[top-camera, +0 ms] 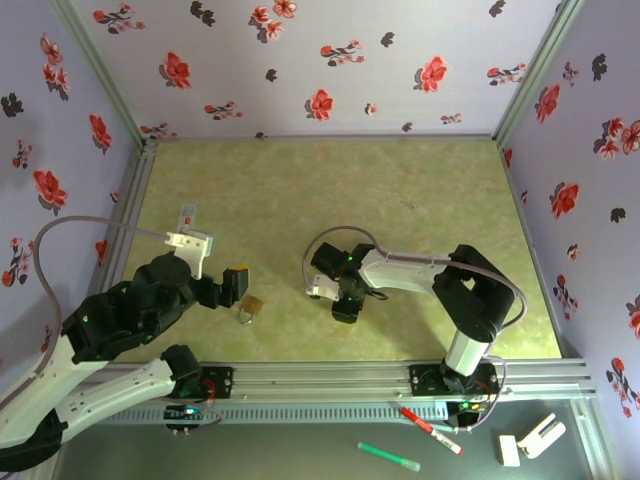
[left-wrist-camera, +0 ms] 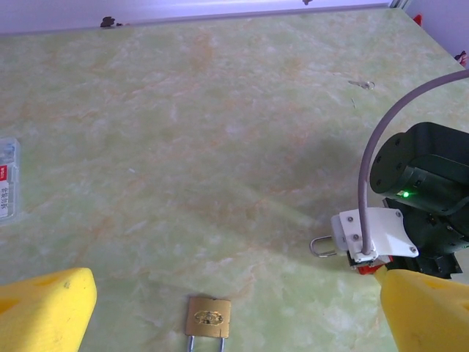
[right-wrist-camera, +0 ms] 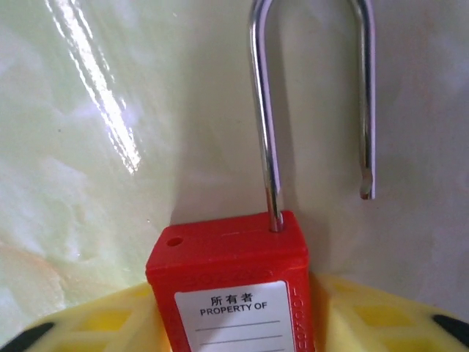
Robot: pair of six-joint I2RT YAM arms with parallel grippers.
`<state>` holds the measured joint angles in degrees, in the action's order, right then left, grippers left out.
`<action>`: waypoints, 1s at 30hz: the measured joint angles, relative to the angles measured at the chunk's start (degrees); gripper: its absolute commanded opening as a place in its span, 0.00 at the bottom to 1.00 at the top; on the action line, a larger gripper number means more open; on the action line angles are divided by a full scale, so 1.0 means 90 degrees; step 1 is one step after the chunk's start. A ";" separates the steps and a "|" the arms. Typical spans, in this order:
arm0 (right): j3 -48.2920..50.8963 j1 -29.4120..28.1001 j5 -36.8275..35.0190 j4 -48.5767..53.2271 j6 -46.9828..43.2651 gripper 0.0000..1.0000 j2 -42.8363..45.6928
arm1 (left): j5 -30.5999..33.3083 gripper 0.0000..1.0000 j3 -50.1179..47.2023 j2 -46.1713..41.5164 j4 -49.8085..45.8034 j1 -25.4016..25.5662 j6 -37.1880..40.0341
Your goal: Unlock with the key
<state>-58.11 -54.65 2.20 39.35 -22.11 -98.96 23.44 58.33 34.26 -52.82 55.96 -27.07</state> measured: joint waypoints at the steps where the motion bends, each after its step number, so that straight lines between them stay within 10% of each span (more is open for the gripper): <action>1: -0.0005 0.0002 -0.0005 -0.0005 0.0061 0.39 -0.0005 | 0.0000 1.00 0.0000 0.0000 0.0000 0.0000 0.0000; 19: -0.1564 0.0593 0.0085 0.0308 0.4534 0.24 -0.1185 | 0.0073 1.00 -0.0002 0.0000 -0.0104 0.0000 0.0015; 27: -0.1783 0.0576 -0.0206 0.0321 0.6926 0.29 -0.1348 | 0.0146 1.00 0.0005 -0.0015 -0.0107 0.0000 -0.0041; 30: -0.1783 0.0554 -0.0299 0.0294 0.7356 0.45 -0.1348 | 0.0163 1.00 0.0005 -0.0015 -0.0117 0.0000 -0.0090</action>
<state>-74.15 -49.67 -0.49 42.00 44.10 -111.09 24.91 58.37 34.13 -53.87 55.96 -27.88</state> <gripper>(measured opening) 0.394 0.996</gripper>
